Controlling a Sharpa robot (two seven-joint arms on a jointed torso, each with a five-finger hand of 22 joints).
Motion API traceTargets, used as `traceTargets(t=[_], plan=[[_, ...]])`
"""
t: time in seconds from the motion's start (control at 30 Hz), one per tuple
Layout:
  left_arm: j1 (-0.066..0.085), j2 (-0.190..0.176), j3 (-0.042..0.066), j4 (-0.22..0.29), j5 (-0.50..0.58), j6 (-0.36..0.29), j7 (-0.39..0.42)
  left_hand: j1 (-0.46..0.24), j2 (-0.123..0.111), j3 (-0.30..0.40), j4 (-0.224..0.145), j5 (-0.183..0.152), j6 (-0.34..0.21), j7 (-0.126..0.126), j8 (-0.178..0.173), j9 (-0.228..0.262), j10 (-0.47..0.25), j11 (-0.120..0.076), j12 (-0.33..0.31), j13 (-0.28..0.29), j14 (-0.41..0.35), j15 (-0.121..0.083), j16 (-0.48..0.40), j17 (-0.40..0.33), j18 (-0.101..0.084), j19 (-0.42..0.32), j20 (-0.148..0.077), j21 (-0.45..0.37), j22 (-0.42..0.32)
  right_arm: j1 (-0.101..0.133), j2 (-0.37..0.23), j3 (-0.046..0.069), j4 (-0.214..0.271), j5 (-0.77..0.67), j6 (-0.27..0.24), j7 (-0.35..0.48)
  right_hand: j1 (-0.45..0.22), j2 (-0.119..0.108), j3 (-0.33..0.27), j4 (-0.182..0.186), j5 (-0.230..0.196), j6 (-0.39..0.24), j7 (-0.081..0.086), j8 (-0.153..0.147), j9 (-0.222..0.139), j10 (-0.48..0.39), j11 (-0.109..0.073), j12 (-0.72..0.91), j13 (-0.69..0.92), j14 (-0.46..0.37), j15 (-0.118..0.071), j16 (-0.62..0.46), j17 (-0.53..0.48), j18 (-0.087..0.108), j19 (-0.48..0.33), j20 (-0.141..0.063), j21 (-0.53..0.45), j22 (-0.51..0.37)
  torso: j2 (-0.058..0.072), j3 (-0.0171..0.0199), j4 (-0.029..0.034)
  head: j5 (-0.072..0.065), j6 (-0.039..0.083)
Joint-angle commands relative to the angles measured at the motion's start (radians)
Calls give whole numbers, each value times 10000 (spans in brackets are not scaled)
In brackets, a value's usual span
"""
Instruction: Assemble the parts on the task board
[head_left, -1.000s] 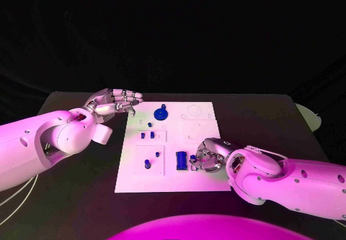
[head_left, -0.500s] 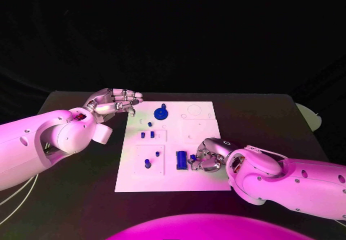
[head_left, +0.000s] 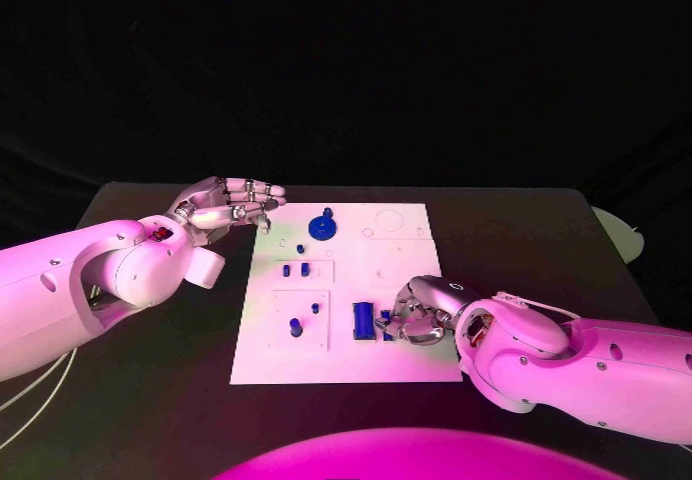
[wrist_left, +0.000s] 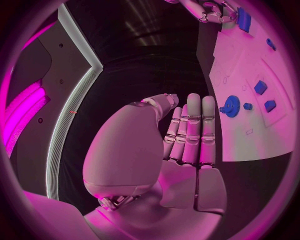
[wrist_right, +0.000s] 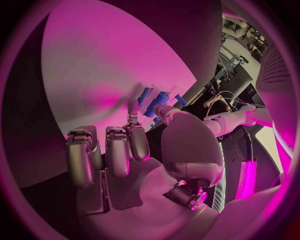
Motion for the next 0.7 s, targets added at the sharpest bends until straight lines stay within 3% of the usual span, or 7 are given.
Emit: traceTargets(t=[0.03, 0.23, 0.3, 0.7], plan=[[9, 9, 6, 21, 23, 150, 41, -109, -27, -5, -39, 18, -88, 257, 66, -15, -45, 10, 30, -10, -58, 8, -34, -14, 150, -50, 43, 67, 11, -12, -42, -2, 23, -256, -17, 62, -66, 30, -62, -11, -10, 8, -17, 63, 7, 184, -79, 42, 1281, 904, -65, 50, 1920, -143, 1045, -34, 45, 2632, 0, -1, 1, -15, -5], [8, 8, 6, 14, 16, 155, 35, -109, -27, -5, -39, 18, -88, 257, 66, -15, -45, 10, 30, -10, -58, 8, -34, -14, 150, -50, 43, 67, 11, -12, -195, -1, 49, -289, 90, 240, 1093, -87, -81, -215, -260, -76, -13, 60, 12, 145, -73, -55, 1241, 902, -76, 46, 1914, -143, 1045, -42, 45, 2632, -3, 2, 2, 3, -5], [8, 6, 6, 8, 15, 158, 34, -117, -22, 0, -40, 21, -89, 257, 69, -15, -48, 10, 35, -11, -58, 8, -33, -16, 150, -51, 43, 66, 11, -12, -244, -2, 75, -260, 164, 364, 1559, -222, -170, -274, -667, -92, -1, 57, 7, 136, -72, -77, 1238, 903, -64, 47, 1920, -143, 1045, -37, 45, 2632, -2, 4, -3, 7, -5], [7, 6, 5, -7, 12, 188, 21, -113, -20, 6, -50, 23, -88, 255, 73, -15, -48, 8, 40, -11, -59, 6, -33, -18, 152, -51, 42, 67, 11, -41, -357, -4, 173, -131, 276, 633, 1685, -293, -365, -91, -946, -79, 17, 51, -10, 143, -56, -70, 1253, 907, -49, 55, 1942, -143, 1045, -25, 45, 2632, 1, -7, 4, -9, -3]])
